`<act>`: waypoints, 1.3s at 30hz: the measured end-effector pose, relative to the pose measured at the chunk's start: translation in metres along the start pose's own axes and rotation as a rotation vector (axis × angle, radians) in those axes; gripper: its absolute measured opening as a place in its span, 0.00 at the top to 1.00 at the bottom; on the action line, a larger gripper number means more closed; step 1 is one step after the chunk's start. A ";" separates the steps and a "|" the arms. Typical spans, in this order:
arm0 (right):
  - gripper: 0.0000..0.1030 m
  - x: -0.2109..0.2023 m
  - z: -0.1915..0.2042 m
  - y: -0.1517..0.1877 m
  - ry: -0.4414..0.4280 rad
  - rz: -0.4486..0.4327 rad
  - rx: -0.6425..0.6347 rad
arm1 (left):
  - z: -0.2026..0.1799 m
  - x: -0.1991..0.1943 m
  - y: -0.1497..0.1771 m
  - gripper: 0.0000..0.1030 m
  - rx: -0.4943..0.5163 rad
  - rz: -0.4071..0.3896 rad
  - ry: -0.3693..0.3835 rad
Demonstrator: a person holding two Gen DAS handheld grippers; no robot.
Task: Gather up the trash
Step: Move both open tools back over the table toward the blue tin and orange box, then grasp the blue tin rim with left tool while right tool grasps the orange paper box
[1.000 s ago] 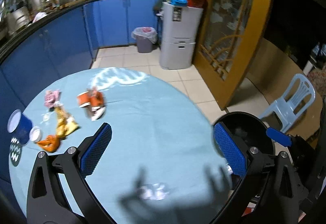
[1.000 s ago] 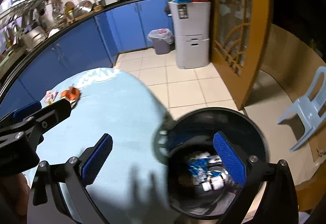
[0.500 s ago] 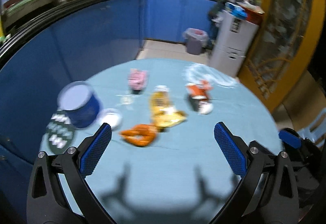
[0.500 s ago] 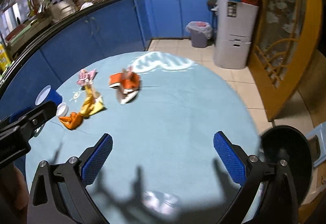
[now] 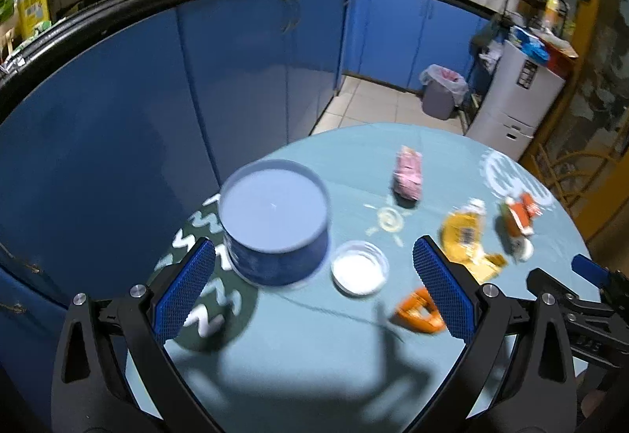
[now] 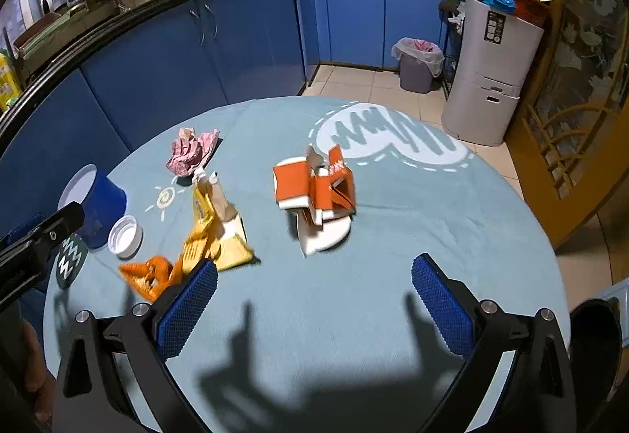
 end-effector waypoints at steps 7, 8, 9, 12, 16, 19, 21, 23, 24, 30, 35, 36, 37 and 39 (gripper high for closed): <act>0.06 0.033 0.002 -0.016 0.006 0.030 -0.007 | 0.013 0.032 -0.014 0.04 -0.032 0.014 -0.026; 0.06 0.037 0.002 -0.017 0.011 0.031 -0.008 | 0.014 0.035 -0.015 0.04 -0.034 0.015 -0.028; 0.06 0.040 0.001 -0.019 0.019 0.033 -0.009 | 0.016 0.039 -0.017 0.04 -0.037 0.017 -0.029; 0.13 0.048 0.000 -0.023 0.025 0.035 -0.014 | 0.018 0.048 -0.019 0.14 -0.052 0.031 -0.027; 0.61 0.057 -0.002 -0.025 0.035 0.058 -0.020 | 0.020 0.054 -0.020 0.27 -0.069 0.038 -0.029; 0.68 0.053 -0.002 -0.024 0.034 0.041 -0.033 | 0.020 0.053 -0.020 0.28 -0.082 0.032 -0.032; 0.70 0.050 0.000 -0.022 0.037 0.031 -0.045 | 0.020 0.050 -0.019 0.28 -0.086 0.024 -0.041; 0.70 0.045 0.004 -0.019 0.041 0.020 -0.062 | 0.019 0.046 -0.019 0.28 -0.081 0.008 -0.051; 0.70 0.042 0.005 -0.018 0.043 0.015 -0.069 | 0.018 0.043 -0.019 0.28 -0.079 0.003 -0.052; 0.70 0.021 0.012 -0.014 0.039 -0.010 -0.074 | 0.009 0.024 -0.023 0.28 -0.067 -0.032 -0.037; 0.70 -0.001 0.013 -0.016 0.039 -0.046 -0.080 | 0.002 0.004 -0.027 0.28 -0.061 -0.066 -0.026; 0.70 -0.005 0.013 -0.016 0.040 -0.052 -0.081 | 0.000 0.000 -0.028 0.28 -0.060 -0.072 -0.025; 0.70 -0.011 0.013 -0.016 0.041 -0.060 -0.083 | -0.001 -0.005 -0.029 0.28 -0.059 -0.080 -0.021; 0.70 -0.018 0.012 -0.015 0.043 -0.071 -0.084 | -0.005 -0.013 -0.030 0.28 -0.056 -0.092 -0.015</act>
Point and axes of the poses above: each gripper's, at about its wrist camera, not at the fingertips, and x roughly the way its jaws point, z to its left, y to its underside, the point moved 3 cm from there along x, roughly the way its jaws point, and after that the axes turned 5 degrees about -z, right-handed, at the moved point
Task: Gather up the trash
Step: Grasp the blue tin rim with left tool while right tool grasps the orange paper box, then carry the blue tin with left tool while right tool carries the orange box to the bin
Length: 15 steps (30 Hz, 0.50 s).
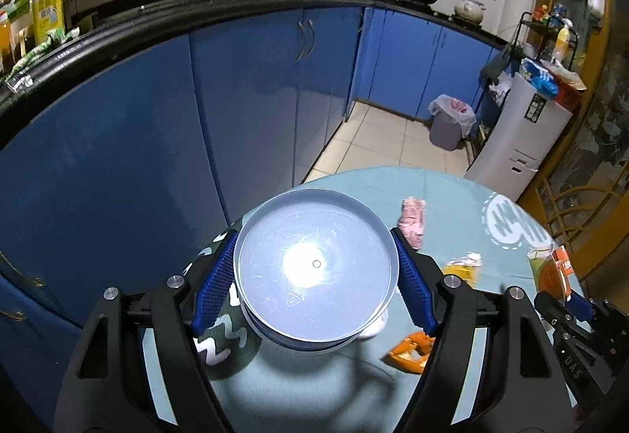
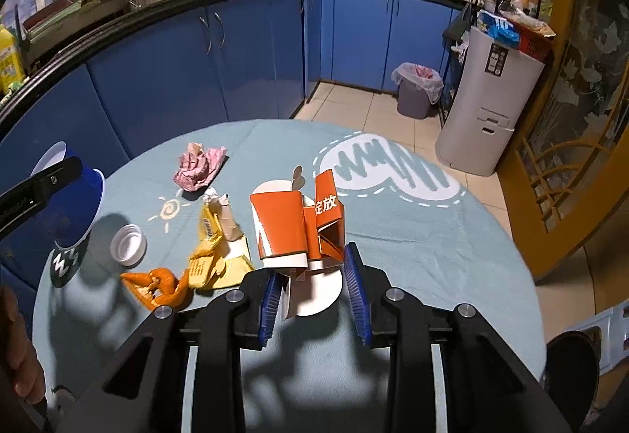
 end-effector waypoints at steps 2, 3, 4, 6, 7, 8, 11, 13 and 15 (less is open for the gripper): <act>0.70 -0.010 -0.001 0.002 0.002 -0.013 0.001 | -0.002 -0.011 0.001 0.28 0.004 -0.015 0.007; 0.70 -0.014 -0.002 0.002 0.005 -0.019 0.001 | -0.004 -0.016 0.000 0.28 0.007 -0.023 0.012; 0.70 -0.018 -0.003 0.002 0.006 -0.024 0.001 | -0.006 -0.021 0.001 0.28 0.010 -0.029 0.014; 0.70 -0.026 -0.004 0.005 0.011 -0.035 0.003 | -0.009 -0.029 0.001 0.28 0.014 -0.039 0.022; 0.70 -0.030 -0.004 0.006 0.013 -0.039 0.005 | -0.011 -0.034 0.002 0.28 0.018 -0.046 0.026; 0.70 -0.035 -0.005 0.007 0.014 -0.046 0.009 | -0.013 -0.037 0.002 0.28 0.020 -0.051 0.030; 0.70 -0.046 -0.009 0.011 0.019 -0.059 0.016 | -0.018 -0.050 0.003 0.28 0.033 -0.065 0.044; 0.70 -0.053 -0.012 0.014 0.022 -0.068 0.021 | -0.022 -0.057 0.004 0.28 0.043 -0.072 0.054; 0.70 -0.060 -0.014 0.016 0.025 -0.078 0.025 | -0.029 -0.065 0.005 0.28 0.058 -0.081 0.068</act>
Point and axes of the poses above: each gripper's, at about its wrist camera, not at the fingertips, and x roughly the way its jaws point, z to its left, y to its underside, the point moved 3 cm from there along x, roughly the way its jaws point, and after that the axes turned 5 degrees about -z, right-handed, at the moved point
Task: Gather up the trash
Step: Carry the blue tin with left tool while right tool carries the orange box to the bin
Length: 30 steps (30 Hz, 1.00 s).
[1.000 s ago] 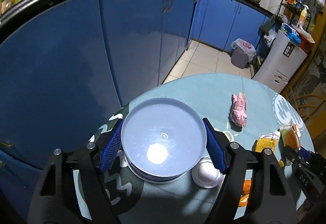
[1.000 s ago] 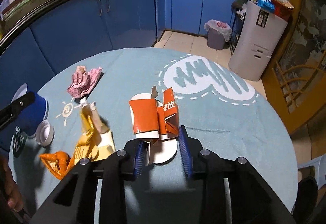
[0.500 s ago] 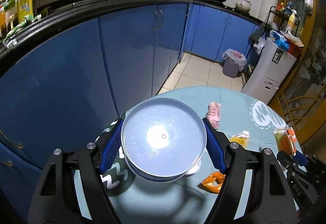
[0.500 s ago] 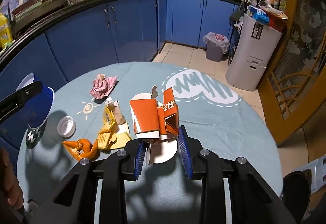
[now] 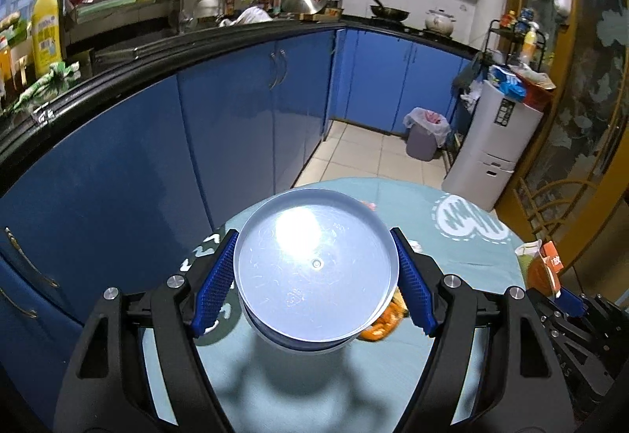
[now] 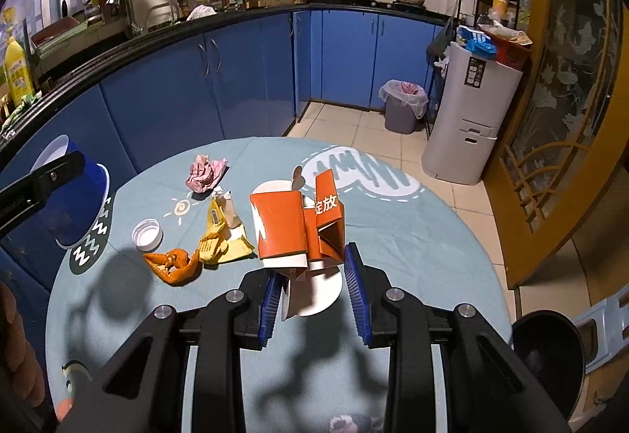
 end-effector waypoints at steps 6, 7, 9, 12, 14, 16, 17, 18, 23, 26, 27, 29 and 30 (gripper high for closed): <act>0.70 -0.022 -0.017 0.007 0.024 -0.027 0.023 | -0.032 -0.017 0.005 0.28 0.050 -0.015 0.048; 0.70 -0.025 -0.021 0.009 0.029 -0.031 0.028 | -0.037 -0.019 0.007 0.28 0.059 -0.015 0.056; 0.70 -0.033 -0.033 0.014 0.041 -0.036 0.043 | -0.051 -0.022 0.008 0.28 0.077 -0.015 0.074; 0.70 -0.044 -0.050 0.022 0.067 -0.043 0.065 | -0.078 -0.030 0.014 0.28 0.115 -0.013 0.115; 0.70 -0.052 -0.065 0.028 0.086 -0.047 0.091 | -0.095 -0.033 0.018 0.28 0.141 -0.012 0.140; 0.70 -0.058 -0.081 0.034 0.102 -0.048 0.116 | -0.117 -0.037 0.022 0.28 0.173 -0.008 0.170; 0.70 -0.060 -0.086 0.036 0.108 -0.048 0.124 | -0.126 -0.038 0.024 0.28 0.187 -0.007 0.182; 0.70 -0.062 -0.095 0.038 0.117 -0.049 0.138 | -0.138 -0.040 0.027 0.28 0.204 -0.006 0.197; 0.70 -0.073 -0.136 0.054 0.159 -0.047 0.201 | -0.185 -0.044 0.039 0.28 0.262 0.006 0.255; 0.70 -0.078 -0.159 0.061 0.180 -0.047 0.237 | -0.209 -0.045 0.047 0.28 0.296 0.016 0.279; 0.70 -0.080 -0.165 0.064 0.185 -0.047 0.246 | -0.217 -0.044 0.049 0.28 0.306 0.022 0.287; 0.70 -0.082 -0.177 0.067 0.196 -0.046 0.265 | -0.228 -0.043 0.053 0.28 0.321 0.030 0.297; 0.70 -0.083 -0.183 0.069 0.201 -0.046 0.274 | -0.233 -0.043 0.056 0.28 0.328 0.034 0.301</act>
Point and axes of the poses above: each gripper's, at about its wrist camera, not at the fingertips, and x roughly the way its jaws point, z to its left, y to its underside, the point moved 3 cm from there along x, roughly the way its jaws point, and after that the axes turned 5 degrees about -z, right-handed, at the moved point
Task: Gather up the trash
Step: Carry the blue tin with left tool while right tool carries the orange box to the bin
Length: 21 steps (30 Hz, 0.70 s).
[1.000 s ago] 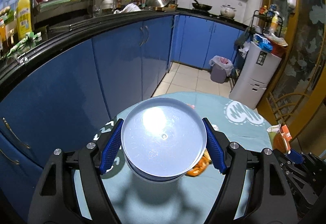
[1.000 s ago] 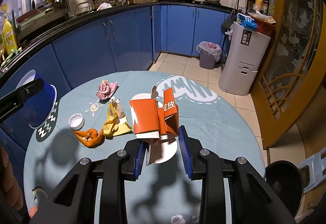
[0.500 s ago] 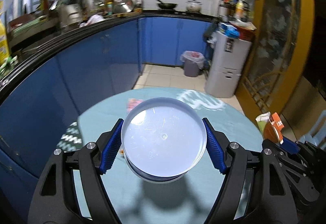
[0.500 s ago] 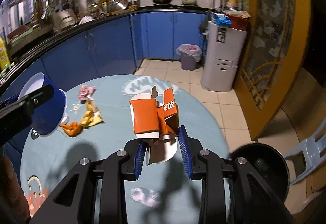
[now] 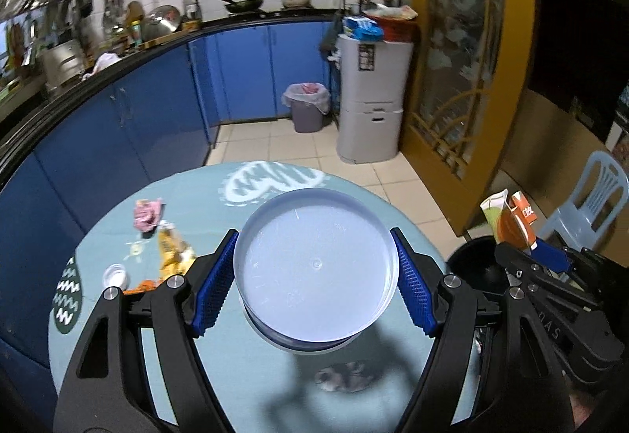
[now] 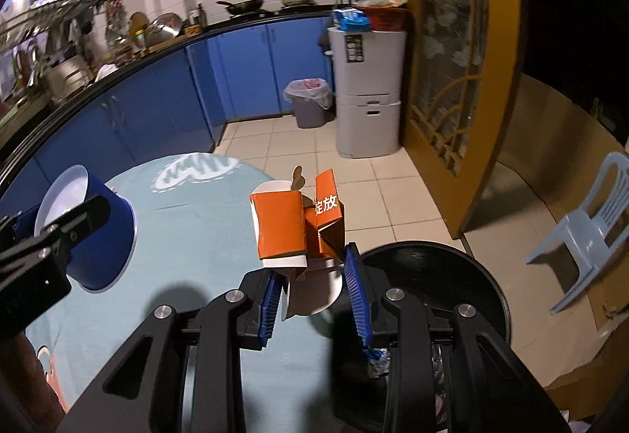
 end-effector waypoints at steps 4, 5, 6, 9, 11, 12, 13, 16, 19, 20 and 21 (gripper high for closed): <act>0.70 0.003 -0.021 0.001 0.016 0.006 0.028 | -0.025 0.011 -0.001 0.28 0.022 0.018 0.022; 0.70 0.004 -0.024 0.001 0.020 0.008 0.033 | -0.030 0.013 -0.001 0.28 0.027 0.021 0.026; 0.70 0.005 -0.029 0.002 0.024 0.010 0.040 | -0.036 0.014 -0.002 0.28 0.034 0.023 0.032; 0.70 0.006 -0.043 0.003 0.036 0.015 0.059 | -0.051 0.019 -0.002 0.28 0.049 0.031 0.044; 0.70 0.007 -0.052 0.005 0.042 0.017 0.072 | -0.059 0.021 -0.001 0.28 0.062 0.035 0.055; 0.70 0.007 -0.058 0.006 0.045 0.019 0.079 | -0.064 0.022 -0.001 0.28 0.067 0.037 0.059; 0.70 0.007 -0.061 0.007 0.047 0.020 0.083 | -0.071 0.024 -0.001 0.28 0.073 0.041 0.067; 0.70 0.008 -0.072 0.010 0.057 0.024 0.097 | -0.085 0.028 -0.001 0.28 0.088 0.048 0.080; 0.70 0.007 -0.084 0.014 0.064 0.028 0.120 | -0.099 0.031 -0.001 0.28 0.107 0.054 0.098; 0.70 0.008 -0.086 0.015 0.065 0.029 0.124 | -0.104 0.032 -0.001 0.28 0.113 0.057 0.103; 0.70 0.008 -0.089 0.016 0.068 0.030 0.130 | -0.109 0.033 0.000 0.28 0.118 0.058 0.109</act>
Point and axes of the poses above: each gripper's, at about its wrist camera, not at the fingertips, and x roughly the way its jaws point, z to its left, y to its underside, the point moved 3 cm from there along x, roughly the way its jaws point, and after that the axes turned 5 degrees about -z, right-handed, at the moved point
